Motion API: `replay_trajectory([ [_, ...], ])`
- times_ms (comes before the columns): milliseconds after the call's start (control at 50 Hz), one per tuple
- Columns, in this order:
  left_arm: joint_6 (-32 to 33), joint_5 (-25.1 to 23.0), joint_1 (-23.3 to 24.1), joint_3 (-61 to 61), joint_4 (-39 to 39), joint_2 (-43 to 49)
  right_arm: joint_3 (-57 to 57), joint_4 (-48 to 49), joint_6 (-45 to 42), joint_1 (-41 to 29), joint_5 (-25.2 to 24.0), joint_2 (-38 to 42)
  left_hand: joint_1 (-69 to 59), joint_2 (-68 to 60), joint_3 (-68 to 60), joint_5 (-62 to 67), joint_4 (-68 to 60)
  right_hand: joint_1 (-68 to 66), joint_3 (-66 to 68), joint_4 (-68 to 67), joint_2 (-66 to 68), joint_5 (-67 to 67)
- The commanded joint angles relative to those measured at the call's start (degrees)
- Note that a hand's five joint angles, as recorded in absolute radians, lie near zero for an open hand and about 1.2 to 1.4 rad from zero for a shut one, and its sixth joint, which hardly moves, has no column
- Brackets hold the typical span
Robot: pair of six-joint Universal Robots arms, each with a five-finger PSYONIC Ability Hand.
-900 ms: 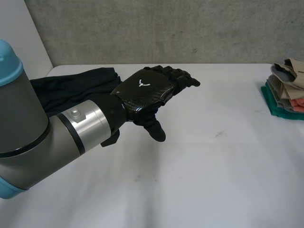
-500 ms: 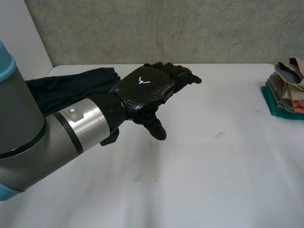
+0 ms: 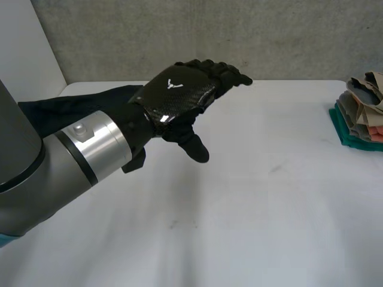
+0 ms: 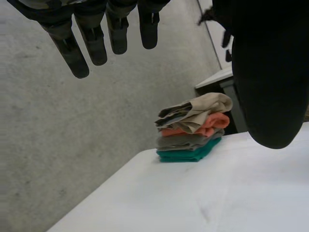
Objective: Fold the laundry.
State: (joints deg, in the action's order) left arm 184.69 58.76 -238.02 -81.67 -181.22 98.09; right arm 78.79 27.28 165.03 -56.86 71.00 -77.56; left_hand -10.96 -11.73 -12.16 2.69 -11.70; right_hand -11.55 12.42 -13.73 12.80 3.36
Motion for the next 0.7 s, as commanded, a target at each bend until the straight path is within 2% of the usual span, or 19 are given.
replay_trajectory([
  [20, 0.4, 10.3, -3.5, 1.6, -3.7, 0.3, 19.1, 9.4, 6.6, -17.5, -9.6, -14.3, -1.9, -1.2, -0.7, 0.2, -1.2, 1.6, -2.4, 3.7, -2.8, -3.4],
  [60, 1.2, 16.4, -6.4, 2.8, -6.3, 1.2, 27.1, 16.1, 1.7, -28.5, -12.4, -14.0, -1.1, -0.3, 0.1, -0.6, -0.4, 1.6, -2.4, 3.7, -2.8, -3.4],
  [80, 1.4, 17.9, -8.1, 3.5, -7.3, 2.4, 28.5, 17.3, 0.1, -31.0, -12.5, -13.8, -0.9, -0.2, 0.3, -0.8, -0.2, 1.6, -2.4, 3.7, -2.8, -3.4],
  [100, 1.6, 18.4, -9.0, 4.0, -7.7, 3.2, 29.7, 17.9, -2.0, -33.4, -12.5, -13.3, -1.1, -0.3, 0.1, -0.6, -0.4, 1.6, -2.4, 3.7, -2.8, -3.4],
  [120, 2.1, 18.8, -10.4, 4.5, -8.2, 4.4, 31.9, 17.9, -8.2, -39.1, -12.5, -10.4, -1.3, -0.5, -0.1, -0.5, -0.5, 1.6, -2.4, 3.7, -2.8, -3.4],
  [180, 6.0, 18.8, -17.3, 7.2, -8.7, 10.6, 33.5, 16.3, -16.1, -42.4, -11.2, -5.1, -1.3, -0.5, -0.1, -0.5, -0.5, 1.6, -2.4, 3.7, -2.8, -3.4],
  [200, 8.6, 18.7, -20.9, 8.7, -8.7, 13.8, 33.8, 15.4, -18.2, -42.8, -10.4, -3.7, -1.1, -0.3, 0.1, -0.6, -0.4, 1.6, -2.4, 3.7, -2.8, -3.4],
  [280, 15.9, 18.3, -26.9, 13.1, -8.4, 22.3, 34.1, 10.9, -23.1, -43.4, -5.4, 0.1, -0.8, 0.0, 0.4, -1.0, 0.0, 1.6, -2.4, 3.7, -2.8, -3.4],
  [380, 22.2, 16.9, -29.3, 19.7, -8.5, 33.4, 34.1, 6.9, -22.2, -43.2, -0.2, 1.0, -1.1, -0.3, 0.1, -0.6, -0.4, 1.6, -2.4, 3.7, -2.8, -3.4],
  [480, 22.3, 12.4, -34.2, 24.9, -8.4, 40.9, 34.1, 6.6, -19.8, -43.0, 1.0, 2.8, -2.4, -1.7, -1.2, 0.7, -1.7, 1.6, -2.4, 3.7, -2.8, -3.4],
  [600, 22.0, 7.8, -35.0, 27.1, -7.1, 44.7, 34.8, 6.3, -18.5, -42.8, 1.1, 3.2, -5.0, -4.2, -3.8, 3.2, -4.2, 1.6, -2.4, 3.7, -2.8, -3.4],
  [700, 21.9, 4.4, -35.1, 27.2, 0.1, 45.2, 34.9, 6.3, -18.3, -42.5, 1.1, 3.2, -9.8, -9.1, -8.6, 8.1, -9.1, 1.6, -2.4, 3.7, -2.8, -3.4],
])
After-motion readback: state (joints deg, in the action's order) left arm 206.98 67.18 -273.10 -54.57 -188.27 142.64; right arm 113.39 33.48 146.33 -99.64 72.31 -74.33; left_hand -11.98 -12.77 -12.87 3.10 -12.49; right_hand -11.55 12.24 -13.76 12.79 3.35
